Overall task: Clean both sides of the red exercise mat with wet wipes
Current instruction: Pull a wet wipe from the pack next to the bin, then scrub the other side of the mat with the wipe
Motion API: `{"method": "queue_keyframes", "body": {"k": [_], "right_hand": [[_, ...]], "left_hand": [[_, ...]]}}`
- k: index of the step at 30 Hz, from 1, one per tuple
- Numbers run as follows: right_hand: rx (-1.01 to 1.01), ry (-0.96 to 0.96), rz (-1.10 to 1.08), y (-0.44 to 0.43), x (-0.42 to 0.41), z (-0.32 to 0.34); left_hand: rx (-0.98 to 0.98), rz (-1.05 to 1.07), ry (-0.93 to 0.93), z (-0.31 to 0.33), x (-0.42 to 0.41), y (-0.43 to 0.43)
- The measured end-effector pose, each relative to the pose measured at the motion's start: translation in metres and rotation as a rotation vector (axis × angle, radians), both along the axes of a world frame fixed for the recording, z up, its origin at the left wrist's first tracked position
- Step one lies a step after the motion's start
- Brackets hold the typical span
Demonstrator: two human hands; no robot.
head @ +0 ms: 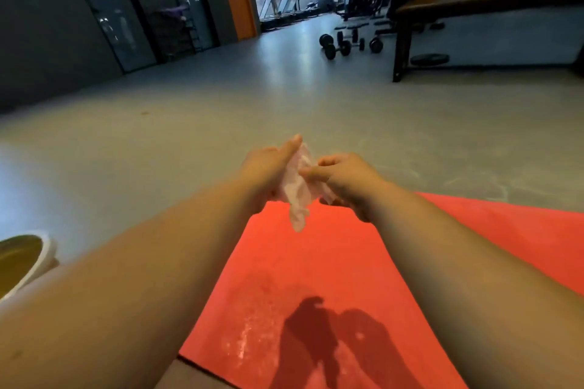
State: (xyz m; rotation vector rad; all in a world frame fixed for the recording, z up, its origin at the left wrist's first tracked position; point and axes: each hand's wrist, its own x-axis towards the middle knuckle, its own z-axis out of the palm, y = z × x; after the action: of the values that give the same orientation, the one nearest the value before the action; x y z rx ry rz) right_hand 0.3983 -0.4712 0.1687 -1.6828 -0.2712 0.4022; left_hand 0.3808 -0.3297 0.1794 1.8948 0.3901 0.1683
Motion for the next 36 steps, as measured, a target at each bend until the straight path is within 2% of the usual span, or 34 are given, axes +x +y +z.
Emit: {"method": "queue_keyframes", "body": {"k": [4, 6, 8, 11, 16, 19, 22, 26, 28, 30, 32, 36], "right_hand": [[0.022, 0.055, -0.155, -0.004, 0.036, -0.001], [0.071, 0.094, -0.176, -0.008, 0.04, 0.001], [0.151, 0.116, -0.206, -0.01, 0.036, 0.008], [0.229, 0.167, -0.266, -0.01, 0.024, 0.01], [0.255, 0.259, -0.391, 0.01, -0.001, -0.014], [0.272, 0.328, -0.463, 0.031, -0.009, -0.027], [0.25, 0.389, -0.287, 0.062, -0.007, -0.032], [0.31, 0.47, -0.05, 0.121, -0.001, -0.043], [0.268, 0.433, -0.039, 0.148, 0.011, -0.06], [0.204, 0.403, -0.137, 0.167, 0.027, -0.08], [0.213, 0.412, -0.228, 0.18, 0.049, -0.099], [0.218, 0.38, -0.346, 0.2, 0.102, -0.137]], "left_hand": [[-0.088, -0.252, 0.283, 0.012, 0.036, 0.007], [-0.072, -0.327, 0.359, 0.02, 0.038, 0.014], [-0.059, -0.315, 0.338, 0.028, 0.036, 0.026], [-0.163, -0.234, 0.254, 0.027, 0.025, 0.039], [-0.397, -0.226, 0.189, -0.005, -0.016, 0.062], [-0.401, -0.19, 0.144, -0.024, -0.029, 0.098], [-0.352, -0.147, 0.088, -0.039, -0.026, 0.128], [-0.451, -0.218, 0.06, -0.057, -0.012, 0.14], [-0.53, -0.185, 0.043, -0.069, 0.001, 0.151], [-0.573, -0.051, 0.038, -0.085, 0.017, 0.167], [-0.54, 0.064, 0.039, -0.105, 0.034, 0.184], [-0.3, 0.051, 0.111, -0.167, 0.071, 0.212]]}}
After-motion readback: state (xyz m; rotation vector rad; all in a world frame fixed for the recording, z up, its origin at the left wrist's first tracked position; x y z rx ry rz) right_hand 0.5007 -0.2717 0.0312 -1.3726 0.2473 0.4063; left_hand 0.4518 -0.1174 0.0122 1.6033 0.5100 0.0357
